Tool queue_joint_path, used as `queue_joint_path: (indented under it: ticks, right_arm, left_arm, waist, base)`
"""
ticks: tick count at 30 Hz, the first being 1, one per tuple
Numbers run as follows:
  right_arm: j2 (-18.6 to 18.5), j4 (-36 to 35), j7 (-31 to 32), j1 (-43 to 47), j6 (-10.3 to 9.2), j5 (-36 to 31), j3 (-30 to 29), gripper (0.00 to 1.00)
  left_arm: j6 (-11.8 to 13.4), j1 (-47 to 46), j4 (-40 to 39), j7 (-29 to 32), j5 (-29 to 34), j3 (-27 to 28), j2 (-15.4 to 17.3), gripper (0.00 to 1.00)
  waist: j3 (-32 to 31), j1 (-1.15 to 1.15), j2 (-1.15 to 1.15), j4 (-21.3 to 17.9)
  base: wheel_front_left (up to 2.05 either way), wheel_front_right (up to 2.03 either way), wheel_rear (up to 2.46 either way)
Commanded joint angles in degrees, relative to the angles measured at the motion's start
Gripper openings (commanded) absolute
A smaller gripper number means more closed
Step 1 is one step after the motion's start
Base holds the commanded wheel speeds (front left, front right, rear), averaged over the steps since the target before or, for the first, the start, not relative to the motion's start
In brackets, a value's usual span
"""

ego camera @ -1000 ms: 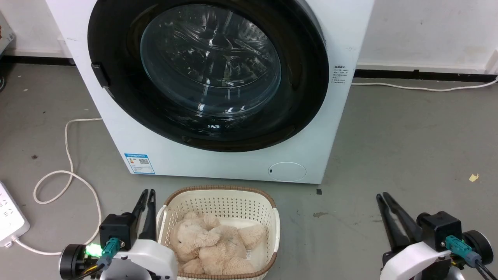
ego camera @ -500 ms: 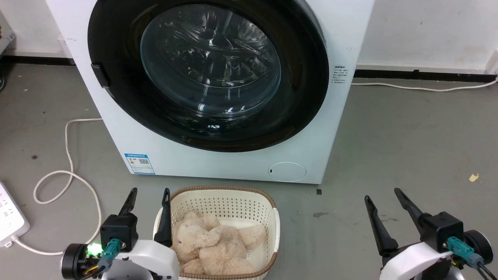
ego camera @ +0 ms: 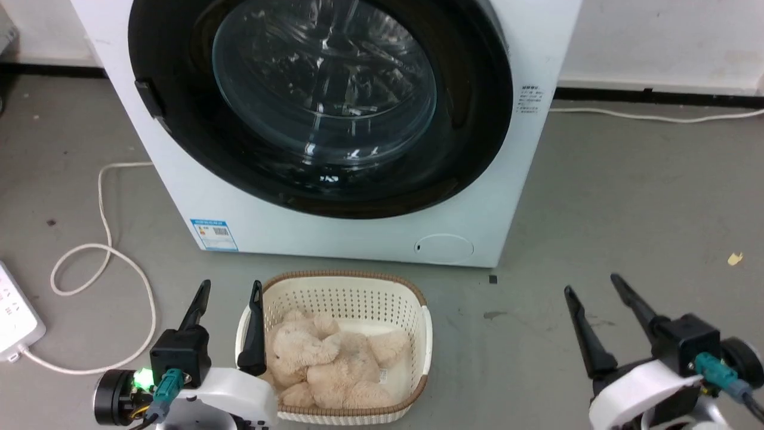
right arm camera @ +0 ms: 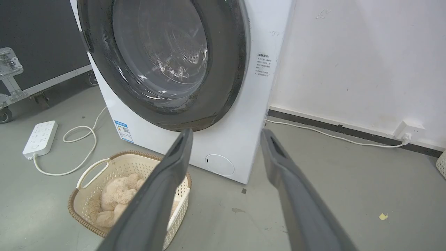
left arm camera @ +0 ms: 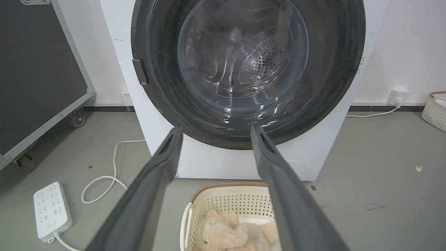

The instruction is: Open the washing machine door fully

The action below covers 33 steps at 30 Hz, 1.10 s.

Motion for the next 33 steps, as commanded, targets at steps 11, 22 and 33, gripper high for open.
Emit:
queue_joint_path:
  ticks: [11,22,33]
  right_arm:
    - [-4.09,-1.21,0.89,-7.17,-0.02,2.63,0.69,1.00]
    - [-6.63,0.98,4.33,-17.02,-0.03,9.23,0.03,0.00]
    - [-3.57,11.28,12.99,-30.18,-0.03,21.38,-7.69,0.00]
  left_arm:
    - [0.90,-1.69,-1.82,-1.70,-1.13,-1.02,0.01,1.00]
    - [1.71,-2.91,-3.06,-3.01,-2.33,-2.35,0.02,1.00]
    - [2.03,-3.80,-3.88,-4.33,-3.15,-3.04,0.02,1.00]
  waist:
    - [4.56,0.00,0.00,1.61]
    - [8.39,0.00,0.00,3.41]
    - [11.22,0.00,0.00,5.04]
  base:
    - [0.00,0.00,0.00]
    - [0.00,0.00,0.00]
    - [0.00,0.00,0.00]
